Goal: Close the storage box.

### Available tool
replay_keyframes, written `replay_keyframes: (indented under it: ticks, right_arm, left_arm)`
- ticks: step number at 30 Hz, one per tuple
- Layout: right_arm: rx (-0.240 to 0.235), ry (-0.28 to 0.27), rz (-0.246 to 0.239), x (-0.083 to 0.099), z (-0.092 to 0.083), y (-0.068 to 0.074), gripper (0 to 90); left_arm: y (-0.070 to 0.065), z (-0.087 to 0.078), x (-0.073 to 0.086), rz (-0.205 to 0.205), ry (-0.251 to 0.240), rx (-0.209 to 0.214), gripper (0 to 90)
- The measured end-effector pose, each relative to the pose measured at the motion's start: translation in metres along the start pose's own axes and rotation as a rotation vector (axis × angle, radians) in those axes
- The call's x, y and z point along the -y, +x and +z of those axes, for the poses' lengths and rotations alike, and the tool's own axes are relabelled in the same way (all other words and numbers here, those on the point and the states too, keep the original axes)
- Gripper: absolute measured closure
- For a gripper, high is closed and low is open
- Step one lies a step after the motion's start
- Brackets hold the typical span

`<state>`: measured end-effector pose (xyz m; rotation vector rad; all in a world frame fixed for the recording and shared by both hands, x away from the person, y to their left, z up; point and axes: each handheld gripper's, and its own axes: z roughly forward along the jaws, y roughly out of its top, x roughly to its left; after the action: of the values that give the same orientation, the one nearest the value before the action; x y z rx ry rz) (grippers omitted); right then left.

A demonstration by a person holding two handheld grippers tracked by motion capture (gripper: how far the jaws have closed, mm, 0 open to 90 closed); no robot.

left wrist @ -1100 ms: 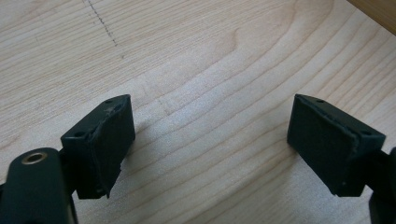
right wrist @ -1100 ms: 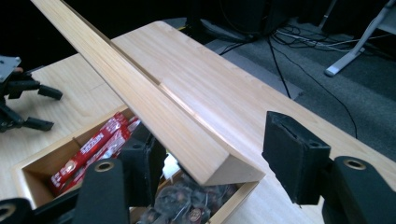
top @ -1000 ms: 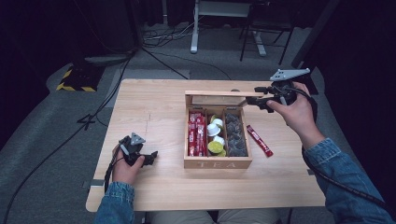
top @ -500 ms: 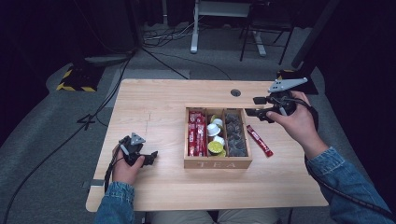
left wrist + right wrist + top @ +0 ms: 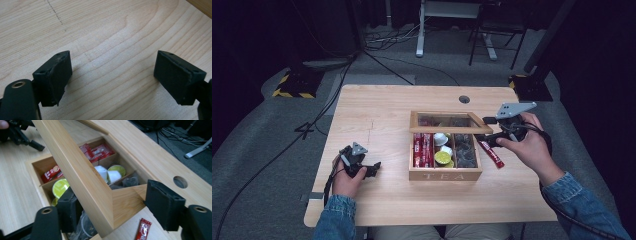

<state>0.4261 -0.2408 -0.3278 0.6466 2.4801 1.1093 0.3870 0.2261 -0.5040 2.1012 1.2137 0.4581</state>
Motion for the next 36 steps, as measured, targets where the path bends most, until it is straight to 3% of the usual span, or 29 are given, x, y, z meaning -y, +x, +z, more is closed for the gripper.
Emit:
replay_keyframes:
  ticks: [14,21,36]
  right_arm:
    - [0.014,0.035,-0.089,0.025,0.012,0.021,22.6]
    - [0.016,0.058,-0.078,0.034,0.019,0.026,17.6]
    - [0.039,0.103,-0.114,0.053,0.030,0.038,15.1]
  left_arm:
    - [0.000,0.000,0.000,0.000,0.000,0.000,15.4]
    - [0.000,0.000,0.000,-0.001,0.000,0.000,15.4]
    - [0.000,0.000,0.000,-0.002,0.000,0.000,15.4]
